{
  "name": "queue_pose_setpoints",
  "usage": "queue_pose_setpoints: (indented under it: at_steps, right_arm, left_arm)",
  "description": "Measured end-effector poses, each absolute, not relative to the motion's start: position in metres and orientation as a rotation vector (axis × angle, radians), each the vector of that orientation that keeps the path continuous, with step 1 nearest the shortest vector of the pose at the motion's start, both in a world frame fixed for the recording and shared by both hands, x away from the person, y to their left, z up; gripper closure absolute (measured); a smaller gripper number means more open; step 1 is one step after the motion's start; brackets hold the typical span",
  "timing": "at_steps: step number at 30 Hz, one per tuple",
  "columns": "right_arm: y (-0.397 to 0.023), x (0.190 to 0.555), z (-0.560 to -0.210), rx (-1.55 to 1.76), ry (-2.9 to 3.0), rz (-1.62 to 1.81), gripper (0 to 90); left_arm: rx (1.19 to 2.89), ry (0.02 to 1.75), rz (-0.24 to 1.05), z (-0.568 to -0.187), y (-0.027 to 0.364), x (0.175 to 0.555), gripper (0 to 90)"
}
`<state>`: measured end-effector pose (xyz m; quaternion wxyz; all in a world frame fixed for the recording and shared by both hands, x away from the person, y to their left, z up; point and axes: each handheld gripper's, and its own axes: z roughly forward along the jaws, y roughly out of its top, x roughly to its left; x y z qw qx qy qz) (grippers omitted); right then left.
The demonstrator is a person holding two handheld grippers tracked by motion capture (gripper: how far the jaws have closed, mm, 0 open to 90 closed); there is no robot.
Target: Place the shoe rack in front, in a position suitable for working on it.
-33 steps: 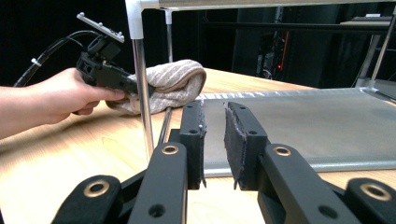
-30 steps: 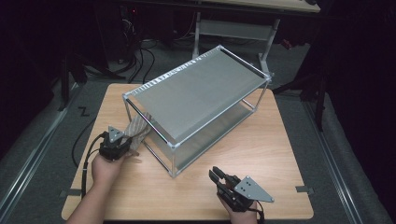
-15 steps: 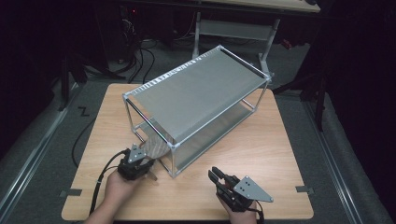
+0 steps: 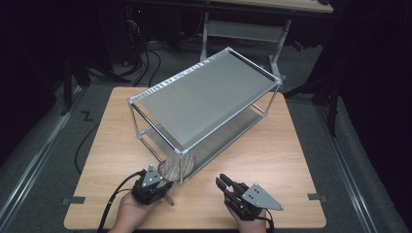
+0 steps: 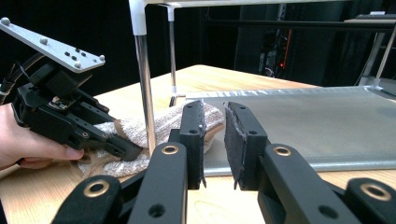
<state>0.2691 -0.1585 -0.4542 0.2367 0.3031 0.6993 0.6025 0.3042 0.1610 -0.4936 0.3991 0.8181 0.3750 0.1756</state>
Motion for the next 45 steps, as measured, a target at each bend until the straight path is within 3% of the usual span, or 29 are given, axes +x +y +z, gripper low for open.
queue_pose_setpoints:
  at_steps: [8, 14, 20, 45]
  right_arm:
    - [-0.158, 0.269, -0.455, 0.828, 1.918, 1.642, 77.4]
    - [-0.159, 0.269, -0.455, 0.829, 1.916, 1.644, 77.4]
    - [-0.161, 0.27, -0.455, 0.836, 1.911, 1.644, 77.4]
    - [-0.164, 0.271, -0.455, 0.844, 1.903, 1.635, 75.0]
  left_arm:
    - [2.033, 1.049, 0.597, -0.496, 0.182, 0.314, 73.1]
    - [1.793, 1.133, 0.574, -0.491, 0.226, 0.31, 73.2]
    - [1.617, 1.103, 0.623, -0.473, 0.254, 0.292, 73.4]
    - [1.454, 0.902, 0.733, -0.418, 0.276, 0.257, 72.9]
